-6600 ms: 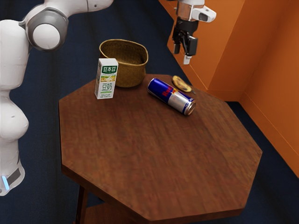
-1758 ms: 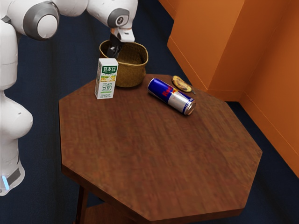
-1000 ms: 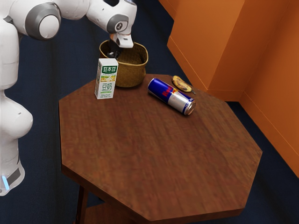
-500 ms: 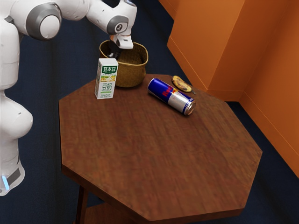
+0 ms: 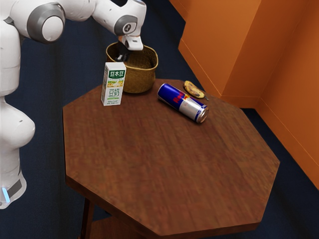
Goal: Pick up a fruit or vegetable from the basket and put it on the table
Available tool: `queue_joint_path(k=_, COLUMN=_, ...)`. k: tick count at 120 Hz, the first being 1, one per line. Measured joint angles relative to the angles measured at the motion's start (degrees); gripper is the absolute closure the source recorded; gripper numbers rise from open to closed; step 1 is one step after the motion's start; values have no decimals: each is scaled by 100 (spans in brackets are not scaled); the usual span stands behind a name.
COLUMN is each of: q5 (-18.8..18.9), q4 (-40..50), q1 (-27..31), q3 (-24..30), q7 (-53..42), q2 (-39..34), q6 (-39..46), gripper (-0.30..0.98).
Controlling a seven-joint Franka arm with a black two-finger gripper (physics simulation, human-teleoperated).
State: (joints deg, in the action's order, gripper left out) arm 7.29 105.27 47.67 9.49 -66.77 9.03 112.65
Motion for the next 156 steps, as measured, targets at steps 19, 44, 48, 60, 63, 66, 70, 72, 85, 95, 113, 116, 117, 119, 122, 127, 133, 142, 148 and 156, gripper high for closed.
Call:
queue_joint_path(k=19, q5=-11, q4=-159, q1=-4, q3=86, q7=3, q2=-18, q6=-47, gripper=46)
queue_joint_path(k=44, q5=-23, q4=-432, q1=-5, q3=277, q7=5, q2=-148, q6=-259, gripper=46)
queue_joint_path(k=48, q5=-25, q4=-486, q1=-13, q3=296, q7=5, q2=-170, q6=-308, gripper=46)
queue_joint_path(k=60, q5=-34, q4=-673, q1=-8, q3=386, q7=5, q2=-253, q6=-492, gripper=46)
queue_joint_path(k=63, q5=-36, q4=-718, q1=-14, q3=394, q7=5, q2=-280, q6=-543, gripper=46)
queue_joint_path(k=66, q5=-38, q4=-758, q1=-18, q3=399, q7=4, q2=-303, q6=-594, gripper=46)
queue_joint_path(k=70, q5=-41, q4=-844, q1=-19, q3=404, q7=4, q2=-326, q6=-675, gripper=46)
queue_joint_path(k=72, q5=-42, q4=-886, q1=-19, q3=405, q7=3, q2=-336, q6=-716, gripper=46)
queue_joint_path(k=85, q5=-86, q4=-1393, q1=7, q3=427, q7=-1, q2=-411, q6=-1054, gripper=45)
queue_joint_path(k=95, q5=-106, q4=-1970, q1=37, q3=521, q7=-5, q2=-430, q6=-1385, gripper=46)
queue_joint_path(k=113, q5=-120, q4=-2704, q1=-17, q3=720, q7=-9, q2=-468, q6=-1941, gripper=46)
queue_joint_path(k=116, q5=-120, q4=-2847, q1=-32, q3=742, q7=-10, q2=-469, q6=-2027, gripper=46)
queue_joint_path(k=117, q5=-120, q4=-2895, q1=-32, q3=754, q7=-10, q2=-469, q6=-2056, gripper=46)
queue_joint_path(k=119, q5=-120, q4=-2983, q1=-31, q3=777, q7=-10, q2=-470, q6=-2112, gripper=46)
queue_joint_path(k=122, q5=-120, q4=-3082, q1=-32, q3=806, q7=-11, q2=-471, q6=-2190, gripper=46)
queue_joint_path(k=127, q5=-116, q4=-3253, q1=13, q3=909, q7=-10, q2=-471, q6=-2319, gripper=46)
queue_joint_path(k=133, q5=-107, q4=-3504, q1=116, q3=1141, q7=-5, q2=-470, q6=-2470, gripper=46)
queue_joint_path(k=142, q5=-82, q4=-3700, q1=300, q3=1835, q7=18, q2=-466, q6=-2633, gripper=46)
queue_joint_path(k=148, q5=-59, q4=-3739, q1=249, q3=2356, q7=46, q2=-466, q6=-2705, gripper=45)
queue_joint_path(k=156, q5=0, q4=-3756, q1=3, q3=2942, q7=96, q2=-462, q6=-2750, gripper=45)
